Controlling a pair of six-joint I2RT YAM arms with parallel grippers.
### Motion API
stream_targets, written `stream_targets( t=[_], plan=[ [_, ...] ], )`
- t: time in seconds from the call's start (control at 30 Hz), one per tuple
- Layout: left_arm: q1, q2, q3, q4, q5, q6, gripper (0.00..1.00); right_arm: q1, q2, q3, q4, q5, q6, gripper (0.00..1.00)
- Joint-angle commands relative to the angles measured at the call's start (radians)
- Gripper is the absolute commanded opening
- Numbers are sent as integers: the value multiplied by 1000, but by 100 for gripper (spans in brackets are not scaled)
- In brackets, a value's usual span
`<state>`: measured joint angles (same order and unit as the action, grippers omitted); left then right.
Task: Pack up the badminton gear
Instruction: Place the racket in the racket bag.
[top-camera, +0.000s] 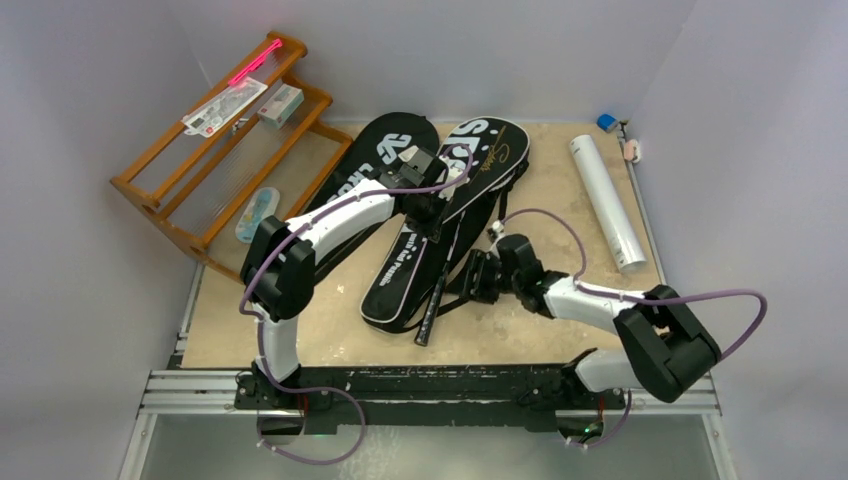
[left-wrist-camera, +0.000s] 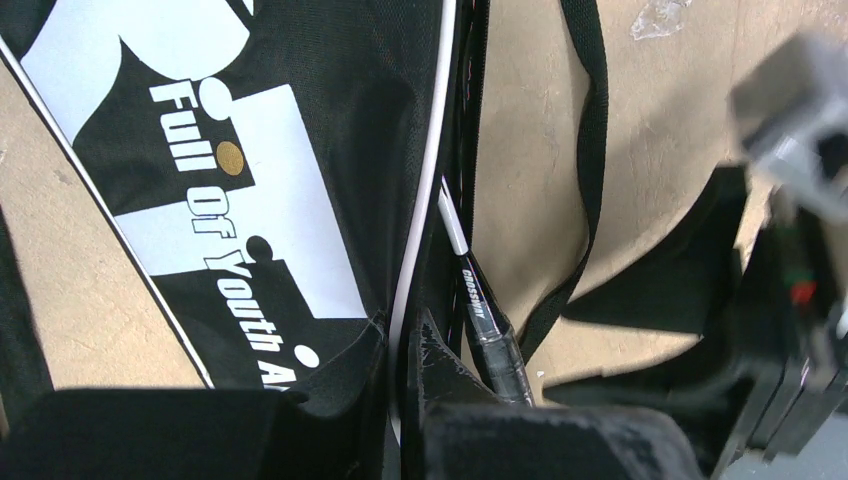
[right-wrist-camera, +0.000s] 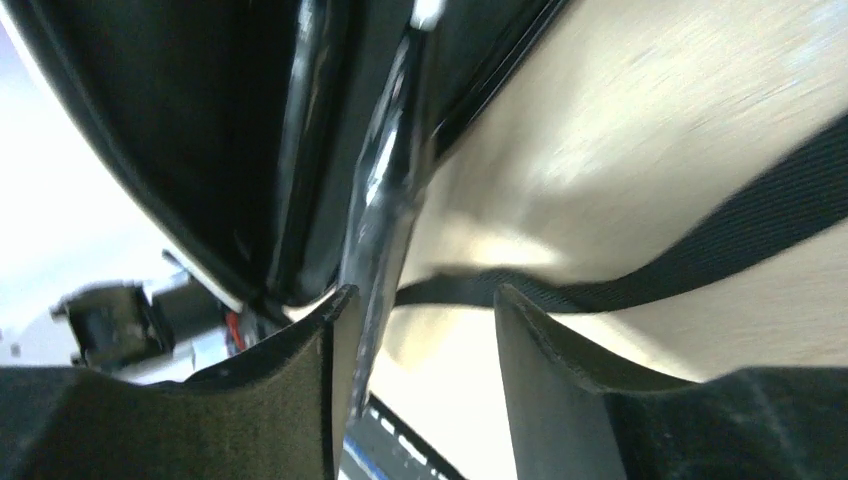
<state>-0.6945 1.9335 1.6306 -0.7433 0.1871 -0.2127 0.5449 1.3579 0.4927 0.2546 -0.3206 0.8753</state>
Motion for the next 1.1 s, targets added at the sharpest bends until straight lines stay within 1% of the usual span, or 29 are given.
stream_targets(
  t=[0.0,0.07,0.13,0.23,0.4,0.67,0.73,0.83,0.9,0.97,1.03,1.07],
  plan=[
    [-1,-14,37,9,26,16,0,98,-47,-89,201,-93,97,57],
    [-3,-12,37,9,27,16,0,121,-62,-136,309,-107,129,61],
    [-1,-11,37,6,28,16,0,135,-76,-151,313,-98,137,64],
    [-1,-9,37,6,30,16,0,148,-80,-149,310,-92,131,65],
    [-1,-4,38,5,31,16,0,172,-23,-132,341,-89,138,60],
    [-2,1,38,4,35,16,0,196,136,-146,536,-100,200,55],
    [-2,1,38,4,36,16,0,198,164,-143,580,-108,213,51],
    [-3,0,40,3,37,18,0,197,179,-112,576,-132,203,40],
    [-2,0,40,1,38,19,0,196,168,-79,509,-144,189,32],
    [-3,1,41,0,40,19,0,194,148,-46,426,-123,178,23],
    [-2,1,41,-1,41,19,0,189,122,-5,334,-90,149,17],
    [-2,1,41,-2,41,19,0,187,111,16,291,-73,133,16]
  ],
)
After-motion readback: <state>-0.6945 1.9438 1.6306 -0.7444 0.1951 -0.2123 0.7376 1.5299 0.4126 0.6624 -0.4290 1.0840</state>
